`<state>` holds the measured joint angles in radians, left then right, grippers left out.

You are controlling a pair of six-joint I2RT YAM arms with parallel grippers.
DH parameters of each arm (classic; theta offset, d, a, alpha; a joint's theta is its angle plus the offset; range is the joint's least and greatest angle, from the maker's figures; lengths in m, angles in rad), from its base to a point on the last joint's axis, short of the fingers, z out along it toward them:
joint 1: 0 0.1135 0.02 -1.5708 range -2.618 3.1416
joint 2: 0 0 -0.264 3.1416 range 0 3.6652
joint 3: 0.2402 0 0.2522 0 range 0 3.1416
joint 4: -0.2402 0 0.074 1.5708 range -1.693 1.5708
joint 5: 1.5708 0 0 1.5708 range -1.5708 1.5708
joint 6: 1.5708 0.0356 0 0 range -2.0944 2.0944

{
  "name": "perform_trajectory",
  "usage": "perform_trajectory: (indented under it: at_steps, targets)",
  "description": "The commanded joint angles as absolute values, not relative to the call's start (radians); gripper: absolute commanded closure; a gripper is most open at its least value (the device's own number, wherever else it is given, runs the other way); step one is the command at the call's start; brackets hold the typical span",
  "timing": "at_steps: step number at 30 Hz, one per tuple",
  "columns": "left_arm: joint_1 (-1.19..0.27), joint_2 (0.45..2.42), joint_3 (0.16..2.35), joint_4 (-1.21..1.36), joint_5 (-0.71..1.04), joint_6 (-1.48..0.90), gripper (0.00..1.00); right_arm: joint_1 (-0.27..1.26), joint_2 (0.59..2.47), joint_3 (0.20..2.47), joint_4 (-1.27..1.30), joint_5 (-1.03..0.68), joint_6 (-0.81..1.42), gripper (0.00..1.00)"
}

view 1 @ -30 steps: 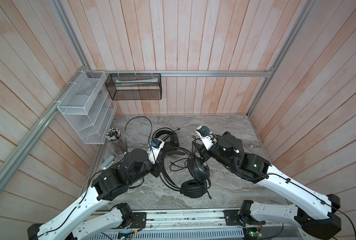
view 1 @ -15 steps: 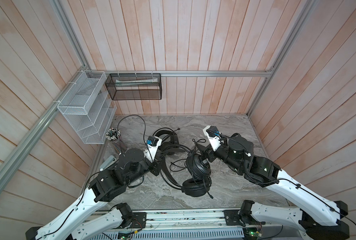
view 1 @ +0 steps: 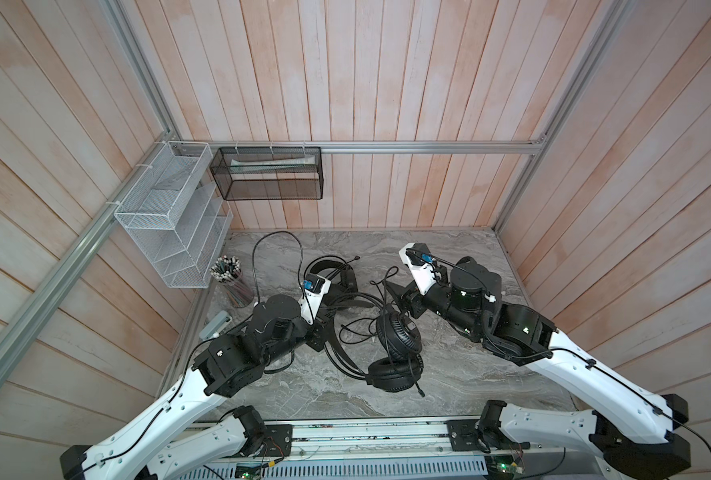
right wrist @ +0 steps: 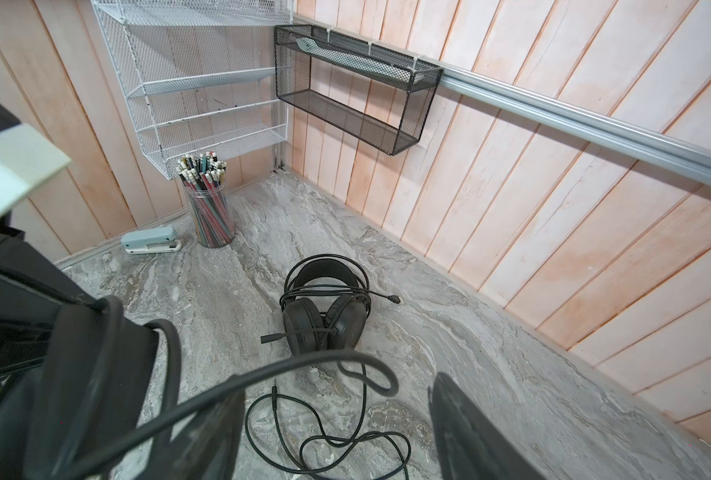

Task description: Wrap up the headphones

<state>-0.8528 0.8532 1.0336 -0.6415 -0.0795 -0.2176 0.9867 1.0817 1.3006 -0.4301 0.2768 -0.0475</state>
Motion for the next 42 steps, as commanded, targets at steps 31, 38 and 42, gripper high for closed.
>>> perform_trajectory:
  at_steps: [31, 38, 42]
  targets:
    - [-0.845, 0.823, 1.062, -0.504, -0.120, -0.305, 1.00, 0.945, 1.003, 1.450, -0.512, 0.717, -0.021, 0.00]
    - [-0.830, 0.767, 1.142, -0.458, -0.181, -0.428, 1.00, 0.852, 0.857, 1.231, -0.300, 0.667, 0.060, 0.00]
    - [-0.830, 0.752, 1.191, -0.434, -0.221, -0.505, 1.00, 0.816, 0.831, 1.086, -0.224, 0.517, 0.160, 0.00]
